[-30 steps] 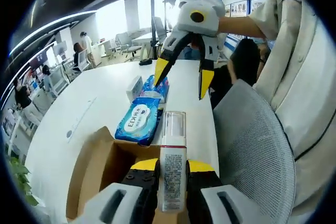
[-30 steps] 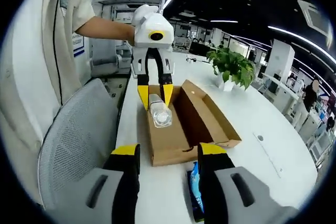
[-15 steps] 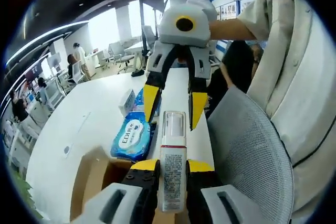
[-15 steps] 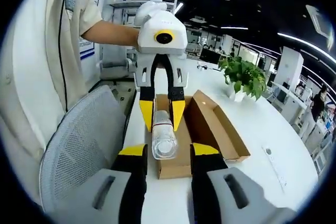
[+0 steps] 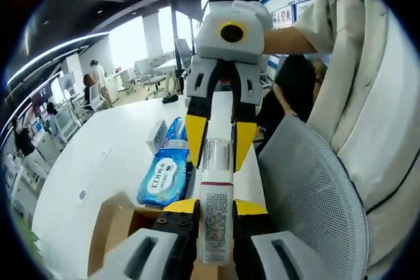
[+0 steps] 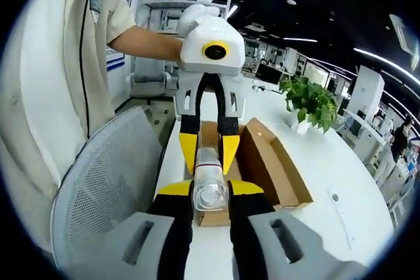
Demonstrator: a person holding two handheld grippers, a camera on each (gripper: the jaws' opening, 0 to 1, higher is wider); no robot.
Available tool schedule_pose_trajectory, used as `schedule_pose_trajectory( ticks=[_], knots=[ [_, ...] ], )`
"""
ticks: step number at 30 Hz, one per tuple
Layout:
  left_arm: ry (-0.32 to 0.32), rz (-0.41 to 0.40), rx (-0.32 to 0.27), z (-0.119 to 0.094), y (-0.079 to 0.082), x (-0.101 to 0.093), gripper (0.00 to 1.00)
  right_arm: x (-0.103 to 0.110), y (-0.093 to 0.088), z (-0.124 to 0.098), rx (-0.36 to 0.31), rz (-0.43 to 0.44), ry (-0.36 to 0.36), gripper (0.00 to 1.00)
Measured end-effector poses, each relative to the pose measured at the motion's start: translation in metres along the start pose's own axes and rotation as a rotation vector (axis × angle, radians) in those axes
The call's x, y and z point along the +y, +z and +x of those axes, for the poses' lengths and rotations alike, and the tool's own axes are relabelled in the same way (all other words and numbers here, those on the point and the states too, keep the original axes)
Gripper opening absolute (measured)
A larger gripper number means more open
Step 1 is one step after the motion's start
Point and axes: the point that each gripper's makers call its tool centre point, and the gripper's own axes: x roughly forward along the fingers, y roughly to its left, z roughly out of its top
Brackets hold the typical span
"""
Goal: Operate the shoe box by opening the lid, removing the specified soft item, and placing it in the target area until the item is outside and the box remains undamaged.
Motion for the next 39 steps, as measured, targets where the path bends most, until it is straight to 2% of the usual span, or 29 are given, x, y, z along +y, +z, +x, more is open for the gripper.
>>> schedule_pose_trajectory(
  ticks=[9,13,22,26,31,39],
  knots=[
    [-0.009,-0.009,0.006,0.006,-0.004,0.0,0.19,0.001,-0.002,0.002,0.023,0.015,0.015,0.17],
    [0.002,-0.016,0.001,0.008,-0.006,0.001,0.19,-0.002,-0.003,0.003,0.047,0.057,0.015,0.17],
    [0.033,0.014,-0.015,0.007,-0.004,0.005,0.2,-0.006,0.0,0.002,0.056,0.058,0.022,0.16],
    [0.045,-0.011,-0.044,0.007,-0.001,0.008,0.31,-0.012,-0.001,0.001,0.065,0.056,0.018,0.16],
    [0.066,-0.021,-0.048,0.009,-0.005,0.013,0.34,-0.018,-0.003,-0.001,0.078,0.051,0.02,0.16],
    [0.153,-0.115,-0.103,0.001,-0.009,0.026,0.49,-0.034,-0.011,-0.005,0.116,0.049,0.02,0.16]
  ],
)
